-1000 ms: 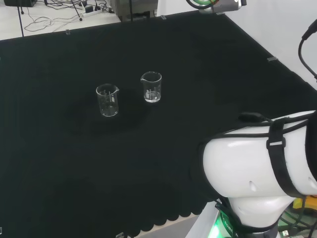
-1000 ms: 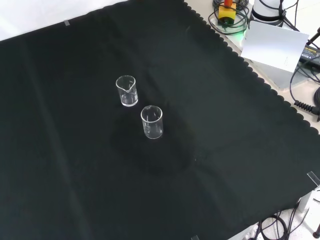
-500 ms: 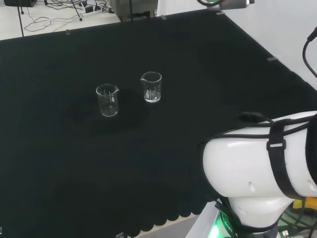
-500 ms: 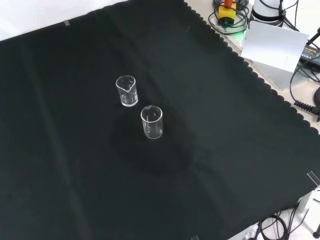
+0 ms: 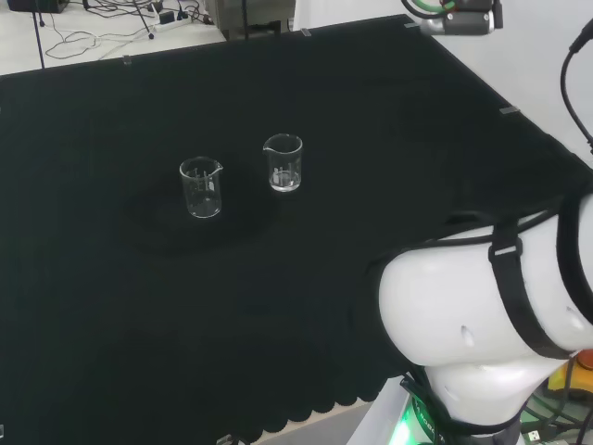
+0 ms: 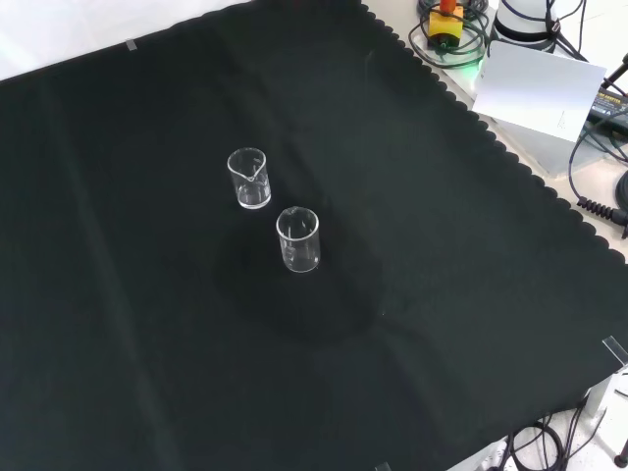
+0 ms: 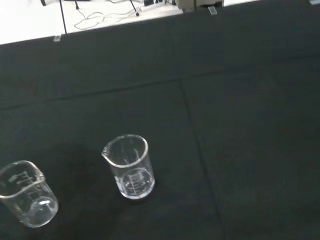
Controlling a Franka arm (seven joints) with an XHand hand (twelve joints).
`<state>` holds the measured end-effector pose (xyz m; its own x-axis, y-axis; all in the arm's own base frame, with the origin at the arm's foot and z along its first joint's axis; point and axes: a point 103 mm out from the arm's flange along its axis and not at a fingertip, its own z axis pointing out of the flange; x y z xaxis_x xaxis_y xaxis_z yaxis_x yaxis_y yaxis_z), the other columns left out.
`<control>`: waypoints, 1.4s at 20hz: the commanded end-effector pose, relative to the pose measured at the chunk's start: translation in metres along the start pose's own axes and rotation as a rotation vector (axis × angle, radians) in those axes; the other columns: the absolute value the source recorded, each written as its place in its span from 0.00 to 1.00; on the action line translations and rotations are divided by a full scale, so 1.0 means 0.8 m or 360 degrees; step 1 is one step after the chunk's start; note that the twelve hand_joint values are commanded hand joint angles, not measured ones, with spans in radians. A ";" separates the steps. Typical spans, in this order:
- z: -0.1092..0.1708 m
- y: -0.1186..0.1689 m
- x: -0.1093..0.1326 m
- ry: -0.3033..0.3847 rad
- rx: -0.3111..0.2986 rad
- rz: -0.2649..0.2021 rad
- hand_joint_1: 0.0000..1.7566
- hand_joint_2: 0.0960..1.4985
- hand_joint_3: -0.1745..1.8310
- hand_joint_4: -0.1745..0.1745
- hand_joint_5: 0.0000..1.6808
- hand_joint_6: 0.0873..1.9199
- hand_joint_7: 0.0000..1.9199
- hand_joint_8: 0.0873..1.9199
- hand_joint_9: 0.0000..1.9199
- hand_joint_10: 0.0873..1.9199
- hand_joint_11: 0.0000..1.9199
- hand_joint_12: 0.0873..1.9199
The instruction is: Pick up the beaker on the right.
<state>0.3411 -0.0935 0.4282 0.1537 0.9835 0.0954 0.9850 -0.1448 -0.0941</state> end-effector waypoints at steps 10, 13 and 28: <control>0.121 0.112 -0.032 0.0160 0.0038 -0.0148 0.30 0.79 0.04 0.40 0.25 0.00 0.11 0.27 0.17 0.32 0.00 0.69; 0.148 0.130 -0.030 0.0172 0.0072 -0.0183 0.33 0.76 0.03 0.40 0.25 0.00 0.11 0.27 0.18 0.31 0.00 0.69; 0.257 0.192 -0.015 0.0279 0.0238 -0.0304 0.42 0.62 0.00 0.43 0.23 0.00 0.12 0.29 0.21 0.32 0.03 0.73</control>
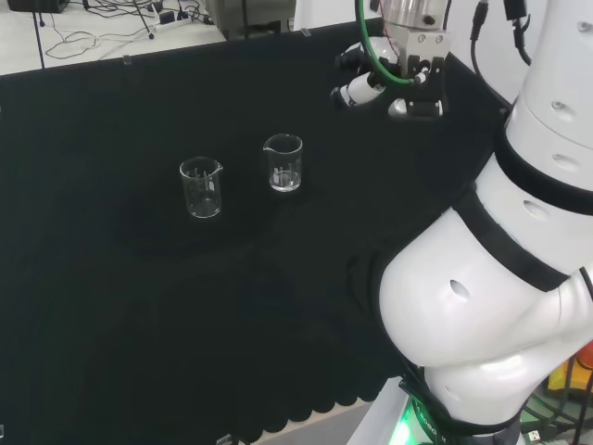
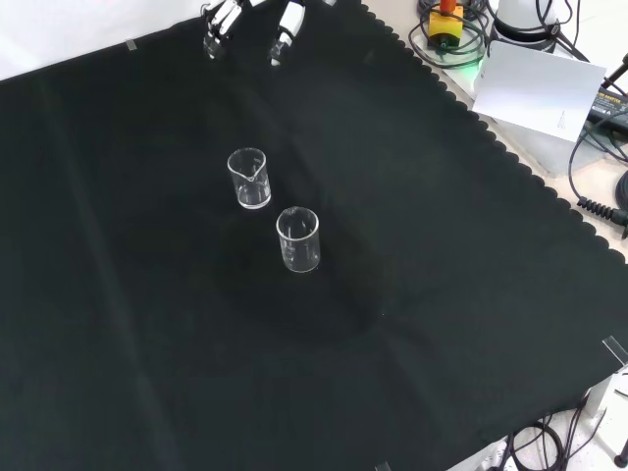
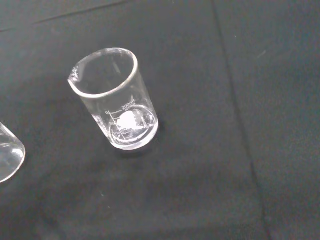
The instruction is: Pick up the beaker on the right.
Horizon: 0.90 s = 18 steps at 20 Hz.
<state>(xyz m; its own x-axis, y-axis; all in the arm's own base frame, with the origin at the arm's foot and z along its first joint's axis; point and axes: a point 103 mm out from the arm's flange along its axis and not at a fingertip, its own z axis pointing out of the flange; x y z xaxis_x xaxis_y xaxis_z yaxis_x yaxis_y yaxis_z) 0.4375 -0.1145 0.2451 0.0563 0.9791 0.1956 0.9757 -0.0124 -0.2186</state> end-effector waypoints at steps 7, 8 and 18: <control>0.077 0.076 -0.009 0.0197 0.0040 -0.0179 0.43 0.60 0.00 0.43 0.23 0.00 0.13 0.29 0.24 0.31 0.08 0.71; 0.082 0.079 -0.008 0.0205 0.0047 -0.0184 0.43 0.60 0.00 0.43 0.23 0.00 0.13 0.29 0.24 0.30 0.08 0.71; 0.119 0.098 -0.006 0.0372 0.0062 -0.0345 0.43 0.57 0.00 0.43 0.22 0.00 0.13 0.29 0.24 0.30 0.08 0.71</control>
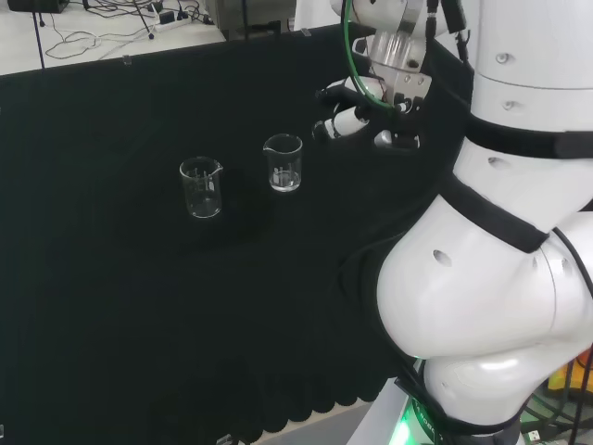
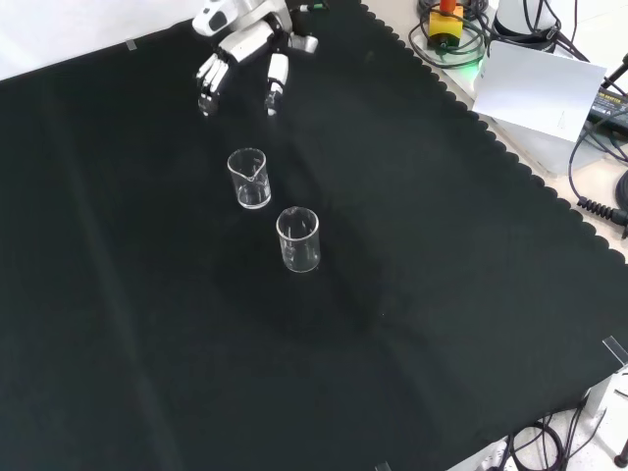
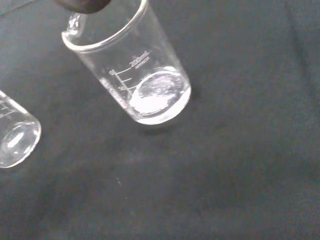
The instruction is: Pick up the beaker on the right.
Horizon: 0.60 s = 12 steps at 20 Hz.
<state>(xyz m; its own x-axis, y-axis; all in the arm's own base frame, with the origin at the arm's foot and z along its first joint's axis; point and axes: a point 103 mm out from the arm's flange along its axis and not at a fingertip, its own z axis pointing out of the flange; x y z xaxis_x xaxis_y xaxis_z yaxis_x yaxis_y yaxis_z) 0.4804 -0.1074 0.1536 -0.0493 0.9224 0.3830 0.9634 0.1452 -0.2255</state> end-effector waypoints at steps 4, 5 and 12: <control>0.033 0.028 0.002 0.0123 -0.0008 -0.0166 0.43 0.56 0.00 0.42 0.22 0.00 0.16 0.30 0.26 0.30 0.08 0.71; 0.036 0.029 0.002 0.0122 -0.0007 -0.0177 0.43 0.56 0.00 0.42 0.22 0.00 0.17 0.30 0.26 0.30 0.08 0.71; 0.056 0.043 0.000 0.0135 0.0033 -0.0209 0.43 0.55 0.00 0.41 0.22 0.00 0.16 0.30 0.25 0.29 0.05 0.71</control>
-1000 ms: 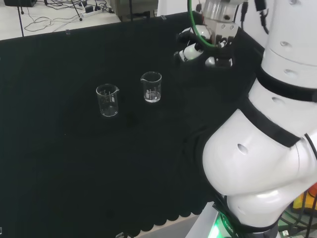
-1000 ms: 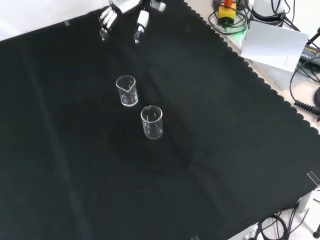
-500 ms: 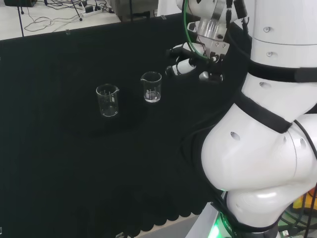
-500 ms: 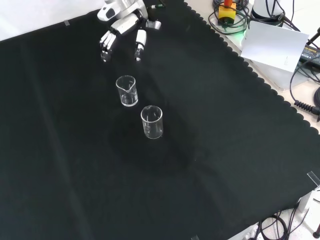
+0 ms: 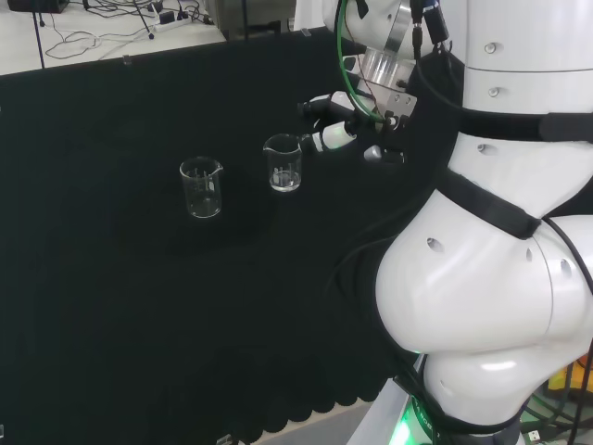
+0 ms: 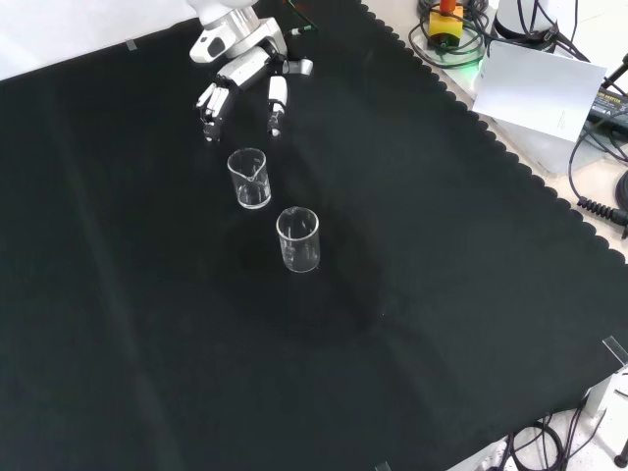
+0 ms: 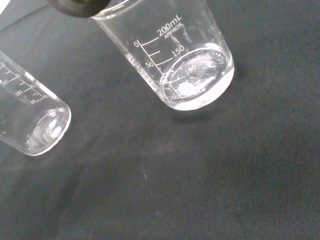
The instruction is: Pick up the beaker on the right.
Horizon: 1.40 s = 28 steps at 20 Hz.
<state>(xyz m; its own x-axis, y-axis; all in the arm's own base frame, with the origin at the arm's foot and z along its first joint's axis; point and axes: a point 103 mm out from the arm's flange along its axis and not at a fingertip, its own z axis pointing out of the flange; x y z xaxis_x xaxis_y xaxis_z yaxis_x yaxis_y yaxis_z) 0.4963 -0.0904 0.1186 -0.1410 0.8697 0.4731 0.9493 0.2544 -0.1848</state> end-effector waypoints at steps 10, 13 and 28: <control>0.030 0.027 -0.029 0.0180 -0.0010 -0.0091 0.45 0.55 0.00 0.42 0.20 0.00 0.14 0.30 0.22 0.28 0.01 0.71; 0.033 0.028 -0.036 0.0198 -0.0036 -0.0129 0.46 0.55 0.00 0.42 0.20 0.00 0.13 0.30 0.22 0.28 0.00 0.71; 0.068 0.040 -0.031 0.0295 -0.0016 -0.0288 0.45 0.54 0.00 0.43 0.21 0.00 0.14 0.30 0.21 0.28 0.00 0.70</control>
<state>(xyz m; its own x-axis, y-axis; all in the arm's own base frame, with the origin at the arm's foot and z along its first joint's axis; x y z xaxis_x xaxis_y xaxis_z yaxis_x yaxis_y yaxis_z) 0.5139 -0.0848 0.0567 -0.2429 0.7392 0.6282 0.9214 0.3784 -0.0889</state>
